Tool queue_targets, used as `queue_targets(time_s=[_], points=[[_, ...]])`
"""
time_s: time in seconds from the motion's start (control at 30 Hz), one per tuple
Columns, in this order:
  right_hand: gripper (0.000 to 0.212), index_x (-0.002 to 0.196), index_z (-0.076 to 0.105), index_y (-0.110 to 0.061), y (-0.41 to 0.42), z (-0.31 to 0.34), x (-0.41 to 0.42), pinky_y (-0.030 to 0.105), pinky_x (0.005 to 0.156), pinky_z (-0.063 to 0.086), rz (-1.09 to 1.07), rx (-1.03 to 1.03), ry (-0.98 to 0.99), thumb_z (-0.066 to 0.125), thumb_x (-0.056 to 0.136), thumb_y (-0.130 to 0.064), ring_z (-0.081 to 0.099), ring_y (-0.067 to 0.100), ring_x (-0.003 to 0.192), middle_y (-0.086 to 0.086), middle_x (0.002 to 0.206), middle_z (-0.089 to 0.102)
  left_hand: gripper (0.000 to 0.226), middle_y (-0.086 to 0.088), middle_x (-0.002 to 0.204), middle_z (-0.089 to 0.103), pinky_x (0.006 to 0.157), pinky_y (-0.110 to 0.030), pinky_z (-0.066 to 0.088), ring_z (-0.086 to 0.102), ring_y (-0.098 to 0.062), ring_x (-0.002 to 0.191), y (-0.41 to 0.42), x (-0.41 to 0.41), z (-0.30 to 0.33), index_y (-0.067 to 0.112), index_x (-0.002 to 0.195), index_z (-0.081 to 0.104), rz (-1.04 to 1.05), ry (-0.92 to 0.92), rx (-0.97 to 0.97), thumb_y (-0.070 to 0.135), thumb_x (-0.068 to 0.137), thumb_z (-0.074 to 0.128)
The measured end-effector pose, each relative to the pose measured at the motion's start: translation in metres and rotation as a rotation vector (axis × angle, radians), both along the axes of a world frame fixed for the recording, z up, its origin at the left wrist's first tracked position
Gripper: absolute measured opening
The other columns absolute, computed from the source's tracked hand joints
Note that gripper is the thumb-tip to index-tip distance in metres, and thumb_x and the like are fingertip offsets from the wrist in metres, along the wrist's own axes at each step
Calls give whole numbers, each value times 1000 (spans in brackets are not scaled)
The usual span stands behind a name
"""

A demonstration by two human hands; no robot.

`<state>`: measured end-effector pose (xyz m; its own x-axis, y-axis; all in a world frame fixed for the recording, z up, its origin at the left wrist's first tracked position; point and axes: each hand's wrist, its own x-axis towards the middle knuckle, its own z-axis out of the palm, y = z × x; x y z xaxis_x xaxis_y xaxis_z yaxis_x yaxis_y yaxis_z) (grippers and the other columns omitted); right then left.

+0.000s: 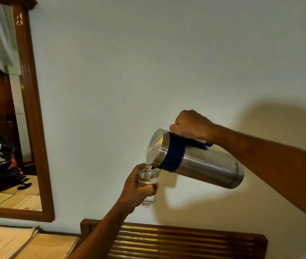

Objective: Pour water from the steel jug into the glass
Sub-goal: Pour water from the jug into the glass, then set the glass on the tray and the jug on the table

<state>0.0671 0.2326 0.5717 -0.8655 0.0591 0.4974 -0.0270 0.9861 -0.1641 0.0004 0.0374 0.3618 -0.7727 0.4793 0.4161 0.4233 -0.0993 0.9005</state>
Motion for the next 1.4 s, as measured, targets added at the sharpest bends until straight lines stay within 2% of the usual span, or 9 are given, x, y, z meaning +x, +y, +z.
queue_targets(time_s=[0.23,0.53,0.7,0.83,0.97,1.1,1.2,1.3,1.4], points=[[35,45,46,-12,35,-37,13,24,43,36,11,-444,119,60,74,-25,44,12,39,-3,41,47,56,-2,95,75,82,-48,62,72,-24,90,-2,1,3,37,110,66,-32,-27,80,7,64,76],[31,38,48,-20,54,-111,21,19,34,21,-2,-1093,217,54,68,-21,25,16,31,-5,34,39,70,-14,108,71,86,-49,62,70,-40,104,11,8,-2,8,126,56,-40,-54,105,23,62,81],[30,42,54,-15,54,-170,20,30,41,26,-29,-1184,209,55,72,-16,33,24,48,9,51,42,62,-2,110,74,76,-33,63,72,-31,106,8,-2,-39,31,120,62,-18,-130,24,22,62,82],[31,54,55,1,56,-239,21,41,51,37,-3,-1226,141,51,85,-3,39,28,55,14,55,49,67,-7,115,74,81,-36,61,71,-32,109,-1,-15,-94,39,115,64,5,-253,-39,14,58,87],[37,53,52,1,59,-320,24,23,36,36,-7,-1277,112,45,88,8,41,14,42,11,54,45,71,-3,114,72,82,-29,61,71,-21,108,-10,-23,-166,35,118,63,46,-372,-95,9,58,92],[33,61,58,7,58,-408,31,23,37,38,-124,-1427,89,44,91,3,47,15,46,11,58,49,68,10,109,73,83,-30,63,71,-14,104,-24,-23,-245,30,121,59,46,-461,-191,-2,65,84],[48,51,57,-9,56,-484,36,23,38,43,-168,-1432,36,42,95,1,54,11,48,0,49,56,67,-2,113,69,78,-30,63,70,-18,104,-31,-17,-313,28,119,59,87,-515,-242,1,63,84],[41,55,51,0,52,-540,43,27,44,42,-224,-1468,18,41,95,1,54,18,53,12,55,52,69,-3,114,67,74,-24,63,68,-22,105,-40,-7,-381,31,116,58,132,-544,-332,7,58,87],[48,53,52,-9,46,-592,46,16,35,43,-274,-1521,21,38,97,3,56,5,44,-8,43,58,71,-3,116,65,81,-30,60,65,-26,109,-51,3,-451,34,113,56,179,-586,-396,12,54,90]])
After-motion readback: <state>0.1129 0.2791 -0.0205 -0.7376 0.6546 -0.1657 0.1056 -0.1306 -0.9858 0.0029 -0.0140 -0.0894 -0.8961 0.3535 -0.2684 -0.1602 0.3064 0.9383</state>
